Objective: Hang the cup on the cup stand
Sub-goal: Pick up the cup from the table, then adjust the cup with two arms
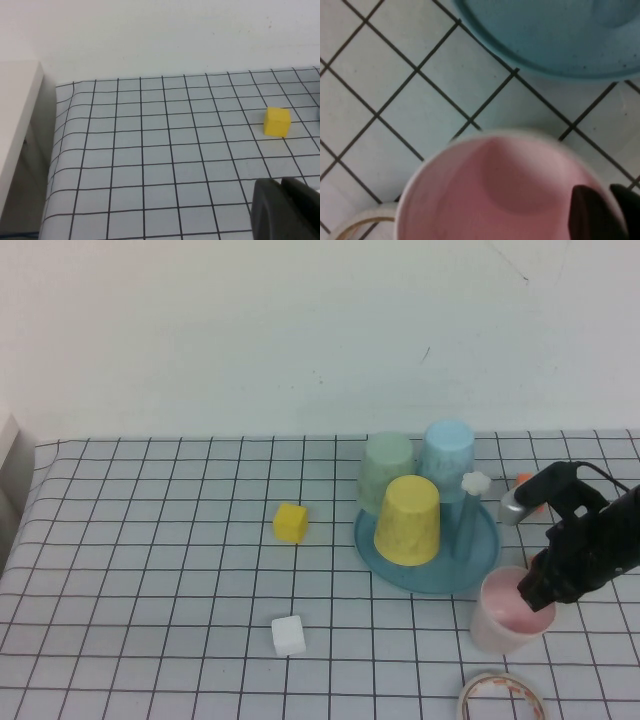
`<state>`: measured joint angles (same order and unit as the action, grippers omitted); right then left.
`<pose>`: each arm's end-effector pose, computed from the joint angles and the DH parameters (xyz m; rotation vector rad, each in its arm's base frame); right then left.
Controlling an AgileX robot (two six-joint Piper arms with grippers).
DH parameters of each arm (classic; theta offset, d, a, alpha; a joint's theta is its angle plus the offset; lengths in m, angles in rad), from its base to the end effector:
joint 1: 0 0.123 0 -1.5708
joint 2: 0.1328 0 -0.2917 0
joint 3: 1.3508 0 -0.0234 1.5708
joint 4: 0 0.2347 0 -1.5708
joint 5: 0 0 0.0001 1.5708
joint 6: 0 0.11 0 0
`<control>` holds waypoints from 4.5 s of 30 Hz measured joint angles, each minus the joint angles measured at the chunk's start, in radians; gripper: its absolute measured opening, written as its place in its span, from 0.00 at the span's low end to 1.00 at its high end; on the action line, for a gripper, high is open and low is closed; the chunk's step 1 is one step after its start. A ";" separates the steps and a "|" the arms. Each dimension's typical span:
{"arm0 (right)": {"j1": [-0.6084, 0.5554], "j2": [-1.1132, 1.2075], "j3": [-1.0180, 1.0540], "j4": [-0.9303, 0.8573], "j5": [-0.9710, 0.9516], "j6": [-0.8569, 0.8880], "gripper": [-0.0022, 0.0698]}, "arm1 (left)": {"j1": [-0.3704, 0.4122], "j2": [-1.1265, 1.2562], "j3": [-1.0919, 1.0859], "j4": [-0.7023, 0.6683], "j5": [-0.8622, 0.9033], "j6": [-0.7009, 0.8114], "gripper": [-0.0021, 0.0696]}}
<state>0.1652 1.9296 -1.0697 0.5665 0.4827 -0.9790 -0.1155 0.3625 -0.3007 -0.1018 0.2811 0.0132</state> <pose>0.3522 0.0866 0.1342 -0.9062 2.5615 0.2612 0.0829 -0.0127 0.2632 0.0481 1.8276 -0.1669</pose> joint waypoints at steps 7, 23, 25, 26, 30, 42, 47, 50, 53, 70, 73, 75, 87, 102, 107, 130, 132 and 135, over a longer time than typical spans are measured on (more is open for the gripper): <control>0.000 -0.061 0.000 0.002 0.038 0.013 0.06 | 0.000 0.000 0.000 -0.177 0.000 -0.002 0.03; 0.000 -0.611 0.000 0.565 0.071 -0.532 0.05 | 0.000 0.000 -0.073 -1.368 0.162 0.357 0.03; 0.000 -0.649 0.000 0.724 0.111 -0.687 0.05 | 0.000 0.000 -0.075 -1.501 0.196 0.448 0.06; 0.002 -0.660 0.000 0.790 0.140 -0.751 0.05 | 0.000 0.000 -0.078 -1.529 0.208 0.477 0.09; 0.040 -0.663 0.000 0.918 0.200 -0.903 0.05 | 0.000 0.000 -0.083 -1.578 0.254 0.491 0.51; 0.506 -0.565 0.000 1.116 -0.087 -1.308 0.05 | 0.000 0.000 -0.083 -1.590 0.247 0.282 0.97; 0.678 -0.545 0.000 1.135 -0.215 -1.425 0.05 | 0.000 0.000 -0.083 -1.596 0.223 0.218 0.97; 0.729 -0.533 -0.014 1.139 -0.234 -1.451 0.05 | 0.000 0.000 -0.083 -1.596 0.223 0.184 0.97; 0.749 -0.520 -0.044 1.139 -0.240 -1.463 0.05 | 0.000 0.000 -0.083 -1.596 0.225 0.166 0.97; 0.807 -0.486 -0.103 1.149 -0.227 -1.472 0.06 | 0.000 0.000 -0.083 -1.592 0.212 0.159 0.98; 0.827 -0.486 -0.106 1.149 -0.243 -1.477 0.06 | 0.000 0.000 -0.083 -1.588 0.200 0.159 0.98; 0.838 -0.486 -0.107 1.149 -0.259 -1.490 0.06 | 0.000 0.000 -0.083 -1.588 0.196 0.159 0.98; 0.860 -0.486 -0.109 1.160 -0.287 -1.517 0.06 | 0.000 0.000 -0.083 -1.588 0.151 0.154 0.98; 0.877 -0.455 -0.100 1.158 -0.162 -1.655 0.05 | 0.000 0.000 -0.083 -1.598 0.076 0.139 0.98; 0.879 -0.455 -0.102 1.158 -0.215 -1.657 0.05 | 0.000 0.000 -0.083 -1.598 0.068 0.105 0.98; 0.879 -0.425 -0.169 1.158 -0.287 -1.538 0.05 | 0.000 0.000 -0.087 -1.603 0.126 0.048 0.98; 0.879 -0.425 -0.169 1.158 -0.281 -1.538 0.05 | 0.000 0.000 -0.087 -1.603 0.126 0.066 0.98; 0.879 -0.425 -0.169 1.158 -0.281 -1.534 0.05 | 0.000 0.000 -0.087 -1.603 0.126 0.086 0.95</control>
<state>1.0443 1.5045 -1.2382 1.7240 0.2013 -2.5127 -0.1150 0.3625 -0.3872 -1.7043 0.4074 0.0994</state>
